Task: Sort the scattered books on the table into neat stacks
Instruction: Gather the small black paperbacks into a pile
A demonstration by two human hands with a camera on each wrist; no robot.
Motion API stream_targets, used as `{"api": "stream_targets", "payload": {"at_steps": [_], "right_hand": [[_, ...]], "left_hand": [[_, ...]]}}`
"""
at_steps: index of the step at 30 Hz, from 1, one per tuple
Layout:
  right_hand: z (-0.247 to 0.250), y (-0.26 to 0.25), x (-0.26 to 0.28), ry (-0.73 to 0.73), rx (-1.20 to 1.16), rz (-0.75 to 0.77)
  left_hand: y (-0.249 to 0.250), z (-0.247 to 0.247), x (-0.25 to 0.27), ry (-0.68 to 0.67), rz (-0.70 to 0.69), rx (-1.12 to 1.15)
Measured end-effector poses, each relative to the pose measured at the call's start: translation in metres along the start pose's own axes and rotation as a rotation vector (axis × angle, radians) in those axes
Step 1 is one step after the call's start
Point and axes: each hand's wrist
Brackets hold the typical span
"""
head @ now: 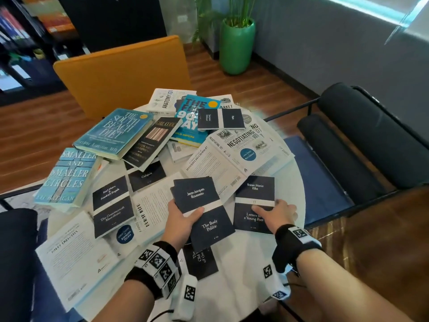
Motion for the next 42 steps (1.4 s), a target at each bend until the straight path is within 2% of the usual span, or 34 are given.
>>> {"api": "stream_targets", "payload": {"at_steps": [2, 6, 11, 14, 17, 24, 26, 28, 30, 32, 34, 37, 39, 42], "right_hand": [[-0.005, 0.003, -0.003, -0.005, -0.013, 0.005], [-0.002, 0.011, 0.007, -0.212, -0.412, -0.039], [0.013, 0.028, 0.038, -0.314, -0.545, -0.012], [0.011, 0.024, 0.065, -0.392, -0.534, 0.053], [-0.002, 0.007, 0.094, -0.53, -0.46, 0.165], [-0.055, -0.021, 0.132, -0.755, -0.23, 0.407], [-0.065, -0.026, 0.13, -0.712, -0.136, 0.532], [-0.076, -0.025, 0.118, -0.514, 0.081, 0.625], [-0.084, -0.019, 0.108, -0.34, 0.409, 0.738], [-0.089, -0.014, 0.105, -0.302, 0.64, 0.824], [-0.091, -0.012, 0.105, -0.273, 0.735, 0.873], [-0.093, -0.011, 0.106, -0.209, 0.818, 0.84], [-0.092, -0.015, 0.105, -0.212, 0.818, 0.755], [-0.087, -0.018, 0.102, -0.254, 0.844, 0.724]], "left_hand": [[-0.006, 0.007, 0.004, -0.005, 0.031, 0.019], [-0.015, 0.017, 0.014, 0.012, 0.074, 0.074], [-0.017, 0.029, 0.026, 0.029, 0.04, 0.022], [-0.022, 0.034, 0.036, 0.018, 0.02, -0.032], [-0.025, 0.037, 0.047, 0.027, 0.002, -0.059], [-0.03, 0.065, 0.066, 0.132, -0.025, 0.009], [-0.031, 0.081, 0.07, 0.176, -0.026, -0.001], [-0.033, 0.097, 0.075, 0.238, -0.021, 0.006], [-0.037, 0.112, 0.08, 0.306, -0.014, 0.027], [-0.042, 0.126, 0.085, 0.367, -0.018, 0.021], [-0.047, 0.137, 0.089, 0.408, -0.018, 0.002], [-0.055, 0.148, 0.092, 0.454, -0.012, -0.004], [-0.059, 0.151, 0.094, 0.47, -0.01, 0.001], [-0.062, 0.154, 0.097, 0.489, -0.013, 0.021]]}}
Point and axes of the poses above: each hand's wrist, its own x-axis away from the middle knuckle, its own z-axis out of the back of the hand, y = z × x, and after that the axes turned 10 degrees about -z, right-handed
